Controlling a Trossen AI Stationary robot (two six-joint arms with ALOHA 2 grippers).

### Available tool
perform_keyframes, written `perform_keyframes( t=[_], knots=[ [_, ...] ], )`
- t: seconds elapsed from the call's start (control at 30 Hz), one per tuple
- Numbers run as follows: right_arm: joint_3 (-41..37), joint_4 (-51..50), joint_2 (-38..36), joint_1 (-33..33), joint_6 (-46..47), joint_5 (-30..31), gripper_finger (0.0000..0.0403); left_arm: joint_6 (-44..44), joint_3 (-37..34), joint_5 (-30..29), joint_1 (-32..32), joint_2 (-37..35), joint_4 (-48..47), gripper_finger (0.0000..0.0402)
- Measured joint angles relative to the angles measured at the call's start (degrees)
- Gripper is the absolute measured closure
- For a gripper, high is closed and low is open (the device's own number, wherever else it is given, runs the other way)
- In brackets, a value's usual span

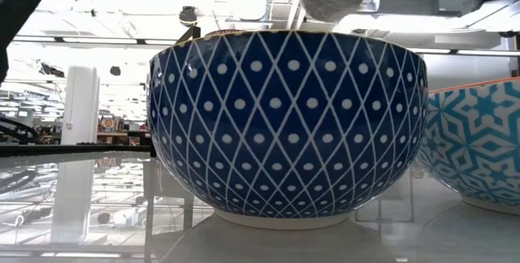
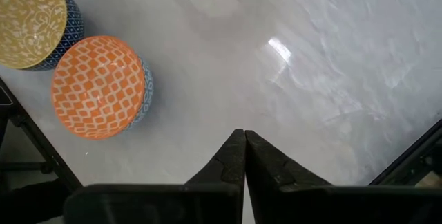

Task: Place and stack bowls onto a shelf
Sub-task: Stack the patterned red bowl on top of the patterned blue bowl on the shelf

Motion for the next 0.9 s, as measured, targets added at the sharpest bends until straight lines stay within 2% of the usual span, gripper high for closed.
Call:
perform_keyframes(
  t=[0.27,0.5,0.8,0.9],
  knots=[
    [0.0,-0.2,0.0,0.0,0.0,0.3,0.0369,-14.8,0.0,-1.0,6.7,-8.9,-11.9,0.0398],
    [0.0,-0.1,0.0,0.0,-0.1,2.8,0.0373,-30.4,-0.1,0.0,8.1,-11.2,-26.7,0.0397],
    [0.0,-0.2,0.0,-1.2,-0.1,2.9,0.0368,-35.9,-7.6,8.3,7.8,-11.3,-23.2,0.0397],
    [0.0,-0.2,0.0,-1.6,-0.2,2.9,0.0370,-36.0,-7.8,8.7,7.8,-11.2,-23.4,0.0397]
  ],
)
